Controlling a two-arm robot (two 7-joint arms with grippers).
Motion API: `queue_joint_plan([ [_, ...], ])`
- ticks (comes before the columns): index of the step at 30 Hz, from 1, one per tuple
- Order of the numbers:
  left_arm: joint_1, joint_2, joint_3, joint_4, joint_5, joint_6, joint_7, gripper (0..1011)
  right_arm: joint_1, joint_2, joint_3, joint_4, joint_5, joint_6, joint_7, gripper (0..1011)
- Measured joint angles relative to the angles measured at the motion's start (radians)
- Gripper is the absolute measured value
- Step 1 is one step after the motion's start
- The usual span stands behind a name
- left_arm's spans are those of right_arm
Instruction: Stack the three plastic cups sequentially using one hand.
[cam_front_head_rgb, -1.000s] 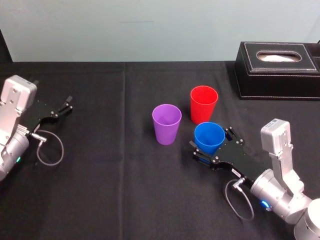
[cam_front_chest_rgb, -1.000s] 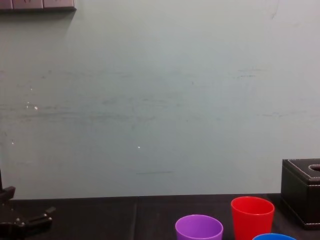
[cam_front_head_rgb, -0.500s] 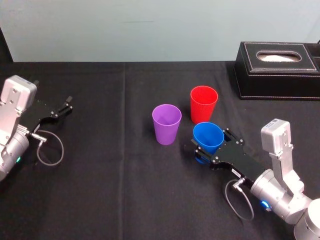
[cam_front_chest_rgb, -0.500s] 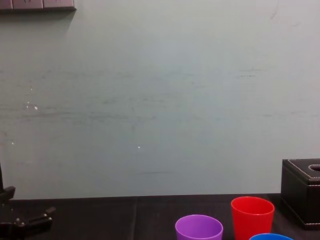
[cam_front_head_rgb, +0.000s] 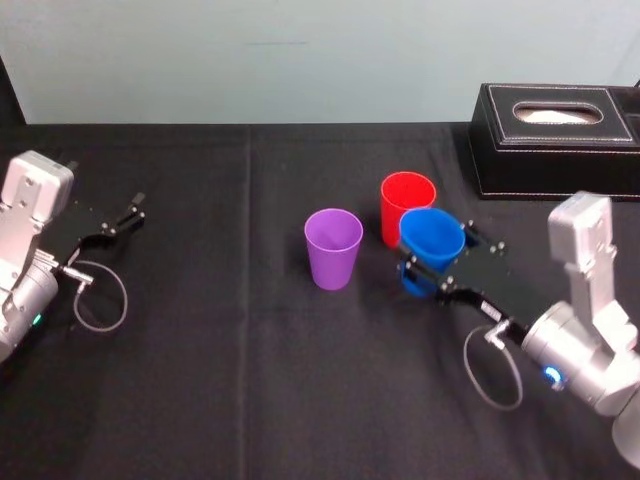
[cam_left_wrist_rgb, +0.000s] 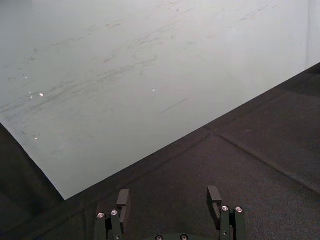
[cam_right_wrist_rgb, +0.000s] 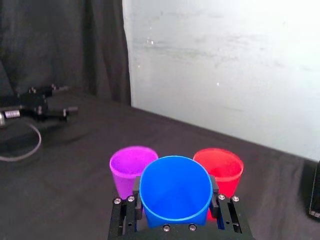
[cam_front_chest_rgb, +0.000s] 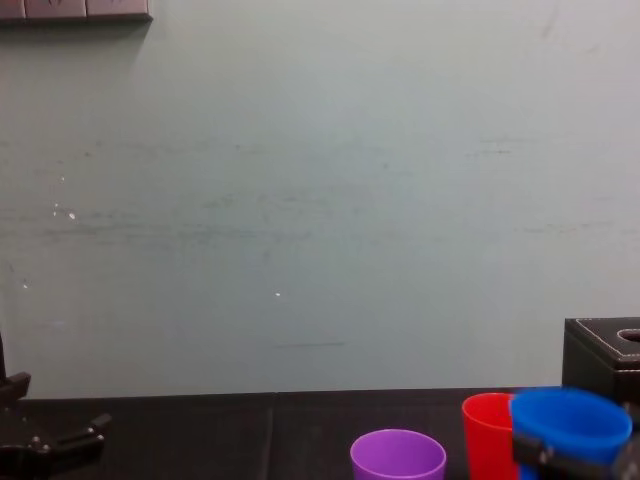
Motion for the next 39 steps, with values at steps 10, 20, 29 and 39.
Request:
queue_joint_plan([
  [10, 0.000, 0.000, 0.000, 0.000, 0.000, 0.000, 0.000, 1005, 0.063, 0.037, 0.037, -0.101, 0.077, 0.139, 0.017, 734],
  [20, 0.000, 0.000, 0.000, 0.000, 0.000, 0.000, 0.000, 1005, 0.189, 0.037, 0.008, -0.069, 0.113, 0.226, 0.004, 733],
  [29, 0.000, 0.000, 0.000, 0.000, 0.000, 0.000, 0.000, 1005, 0.273, 0.008, -0.031, 0.026, 0.100, 0.219, -0.017, 734],
  [39, 0.000, 0.000, 0.000, 0.000, 0.000, 0.000, 0.000, 1005, 0.327, -0.028, -0.059, 0.121, 0.082, 0.195, -0.026, 733],
])
